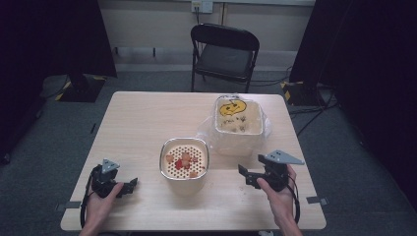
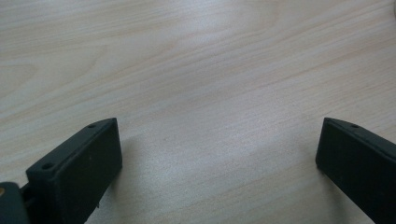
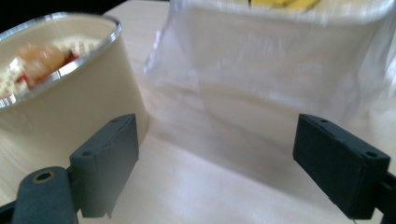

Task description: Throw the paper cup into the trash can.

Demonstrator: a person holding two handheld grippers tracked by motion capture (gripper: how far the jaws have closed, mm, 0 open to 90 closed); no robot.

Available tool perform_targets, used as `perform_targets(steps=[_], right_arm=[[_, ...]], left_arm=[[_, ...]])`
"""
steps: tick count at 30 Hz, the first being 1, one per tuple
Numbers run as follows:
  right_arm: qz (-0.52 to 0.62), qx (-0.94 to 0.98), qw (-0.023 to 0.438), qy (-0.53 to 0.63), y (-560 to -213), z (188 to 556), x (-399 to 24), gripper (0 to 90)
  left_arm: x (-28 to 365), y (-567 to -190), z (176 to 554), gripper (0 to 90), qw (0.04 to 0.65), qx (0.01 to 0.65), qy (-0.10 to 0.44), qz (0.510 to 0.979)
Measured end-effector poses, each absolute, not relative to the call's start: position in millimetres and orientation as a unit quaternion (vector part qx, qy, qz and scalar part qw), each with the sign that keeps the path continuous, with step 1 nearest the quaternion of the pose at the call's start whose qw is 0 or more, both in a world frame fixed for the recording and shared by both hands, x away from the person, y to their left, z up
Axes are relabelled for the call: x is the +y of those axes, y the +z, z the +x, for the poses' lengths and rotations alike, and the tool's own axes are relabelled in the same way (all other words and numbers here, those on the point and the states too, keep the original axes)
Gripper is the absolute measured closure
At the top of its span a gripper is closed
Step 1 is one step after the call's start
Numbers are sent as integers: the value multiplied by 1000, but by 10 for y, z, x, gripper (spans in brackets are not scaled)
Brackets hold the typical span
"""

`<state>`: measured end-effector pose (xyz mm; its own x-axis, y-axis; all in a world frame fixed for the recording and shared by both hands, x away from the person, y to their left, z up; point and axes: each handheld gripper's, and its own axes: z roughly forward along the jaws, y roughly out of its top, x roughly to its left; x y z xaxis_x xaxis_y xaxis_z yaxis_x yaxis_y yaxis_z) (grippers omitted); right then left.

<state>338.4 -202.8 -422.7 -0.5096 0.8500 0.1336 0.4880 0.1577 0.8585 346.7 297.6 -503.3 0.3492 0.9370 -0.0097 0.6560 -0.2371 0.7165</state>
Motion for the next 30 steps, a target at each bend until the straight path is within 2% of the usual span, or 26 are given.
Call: perform_targets(steps=[9, 18, 22, 24, 30], right_arm=[[476, 763, 177, 401, -4770, 3378, -2093, 139], [475, 787, 184, 348, -4965, 3399, -2096, 136], [469, 790, 189, 346, -4973, 3393, -2089, 136], [461, 792, 207, 342, -5000, 3374, -2065, 122], [461, 792, 209, 341, -5002, 3372, -2065, 122]], left_arm=[[2975, -5033, 3467, 0, 322, 527, 218, 755], [2975, -5033, 3466, 0, 322, 527, 218, 756], [2976, -5033, 3466, 0, 322, 527, 218, 756], [2975, -5034, 3466, 0, 322, 527, 218, 755], [2974, -5034, 3465, 0, 322, 528, 219, 755]])
